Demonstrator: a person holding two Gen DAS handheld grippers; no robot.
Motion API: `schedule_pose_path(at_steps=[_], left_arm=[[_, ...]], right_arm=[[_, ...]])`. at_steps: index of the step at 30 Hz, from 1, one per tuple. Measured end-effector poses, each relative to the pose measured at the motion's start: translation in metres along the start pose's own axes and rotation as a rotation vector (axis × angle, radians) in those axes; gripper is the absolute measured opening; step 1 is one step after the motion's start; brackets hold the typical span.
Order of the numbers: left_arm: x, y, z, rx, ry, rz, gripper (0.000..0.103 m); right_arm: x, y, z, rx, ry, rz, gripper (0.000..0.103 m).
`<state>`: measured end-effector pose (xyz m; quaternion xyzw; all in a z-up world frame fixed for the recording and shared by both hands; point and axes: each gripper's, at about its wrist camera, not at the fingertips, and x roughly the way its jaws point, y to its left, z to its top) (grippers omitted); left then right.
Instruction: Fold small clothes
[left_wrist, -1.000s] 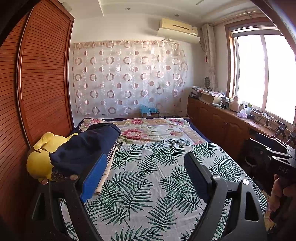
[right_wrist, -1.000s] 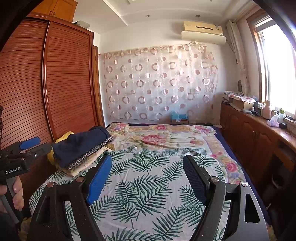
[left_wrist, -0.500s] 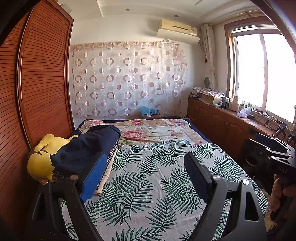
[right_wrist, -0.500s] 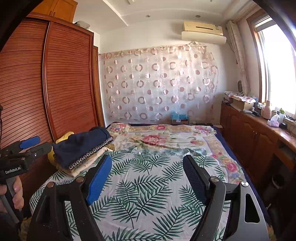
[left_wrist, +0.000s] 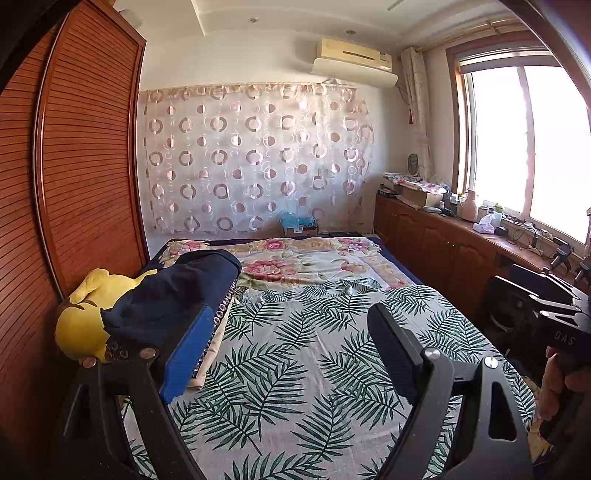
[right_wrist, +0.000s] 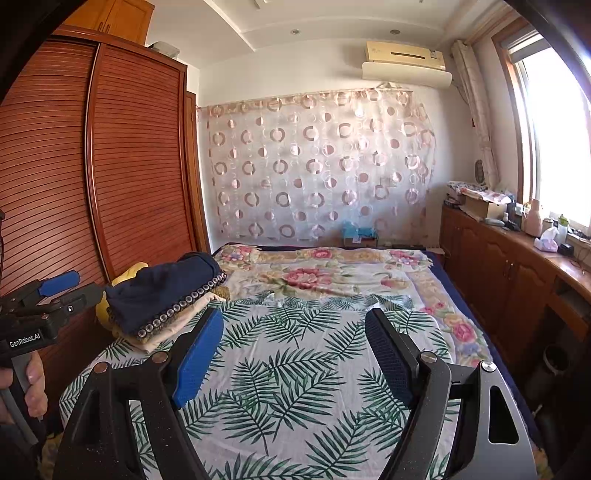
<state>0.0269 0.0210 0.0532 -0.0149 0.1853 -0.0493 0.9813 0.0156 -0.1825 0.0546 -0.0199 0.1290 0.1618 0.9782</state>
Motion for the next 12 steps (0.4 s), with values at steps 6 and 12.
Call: schedule_pose_path(at_steps=[6, 12], left_arm=[[0.0002, 0.0001, -0.0007, 0.001, -0.001, 0.0, 0.086], [-0.0004, 0.001, 0.0, 0.002, -0.001, 0.001, 0.086]], right_arm=[[-0.0002, 0.0005, -0.0002, 0.0, -0.001, 0.001, 0.081], [-0.0002, 0.001, -0.0009, -0.001, 0.0, 0.004, 0.081]])
